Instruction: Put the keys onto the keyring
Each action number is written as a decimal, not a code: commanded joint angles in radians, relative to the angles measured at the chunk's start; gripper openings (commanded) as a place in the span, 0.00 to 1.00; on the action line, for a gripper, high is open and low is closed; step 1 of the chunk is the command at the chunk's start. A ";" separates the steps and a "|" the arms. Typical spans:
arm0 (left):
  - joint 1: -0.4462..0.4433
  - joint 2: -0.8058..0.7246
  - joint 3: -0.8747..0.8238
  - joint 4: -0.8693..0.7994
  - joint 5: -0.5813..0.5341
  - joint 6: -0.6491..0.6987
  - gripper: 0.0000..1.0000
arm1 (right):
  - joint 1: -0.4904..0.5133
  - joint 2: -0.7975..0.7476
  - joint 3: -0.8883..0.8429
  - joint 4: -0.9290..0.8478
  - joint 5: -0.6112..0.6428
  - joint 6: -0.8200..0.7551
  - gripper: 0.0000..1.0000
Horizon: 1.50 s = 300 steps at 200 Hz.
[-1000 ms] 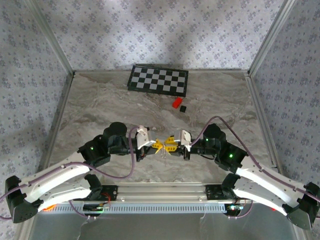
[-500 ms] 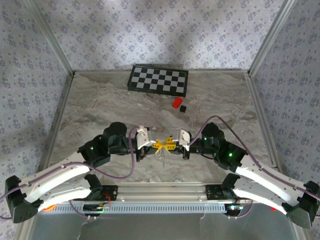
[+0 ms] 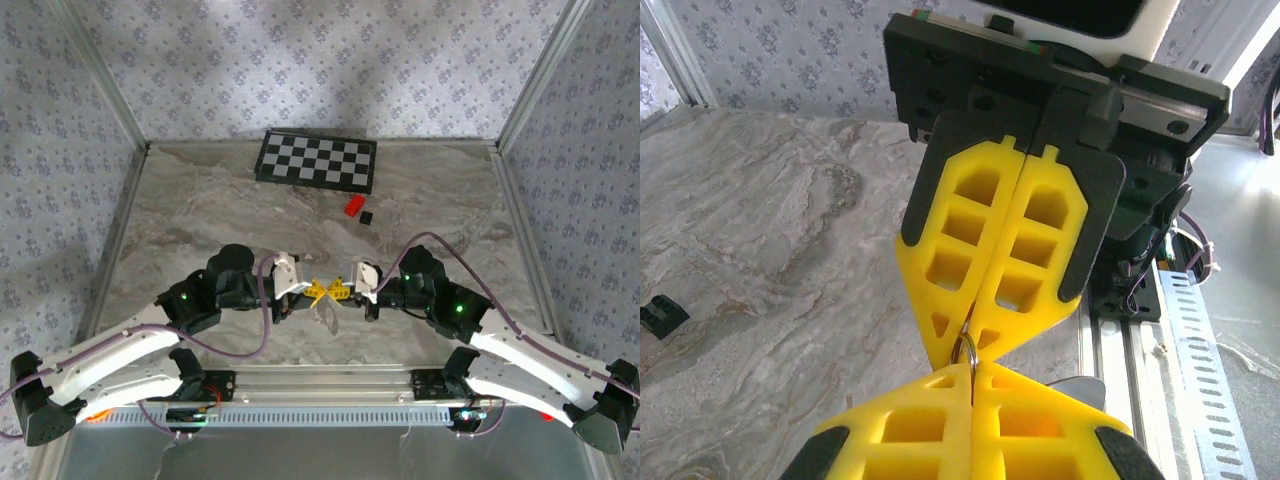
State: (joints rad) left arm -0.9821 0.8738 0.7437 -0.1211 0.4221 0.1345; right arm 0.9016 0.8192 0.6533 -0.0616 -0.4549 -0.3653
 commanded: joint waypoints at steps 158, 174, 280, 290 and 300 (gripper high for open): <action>-0.009 -0.182 -0.115 0.291 0.031 -0.172 0.58 | -0.057 -0.081 -0.165 0.596 -0.176 0.360 0.00; -0.008 -0.164 -0.113 0.325 0.042 -0.175 0.54 | -0.055 -0.081 -0.171 0.627 -0.192 0.375 0.00; -0.009 -0.101 -0.089 0.417 0.072 -0.192 0.34 | -0.042 -0.071 -0.207 0.721 -0.225 0.402 0.00; -0.008 -0.098 -0.089 0.419 0.074 -0.193 0.32 | -0.041 -0.069 -0.208 0.726 -0.223 0.404 0.00; -0.009 -0.092 -0.088 0.421 0.075 -0.193 0.31 | -0.041 -0.069 -0.211 0.728 -0.223 0.405 0.00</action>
State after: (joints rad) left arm -0.9840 0.7761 0.6250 0.2440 0.4660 -0.0505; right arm 0.8536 0.7536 0.4492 0.6018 -0.6662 0.0196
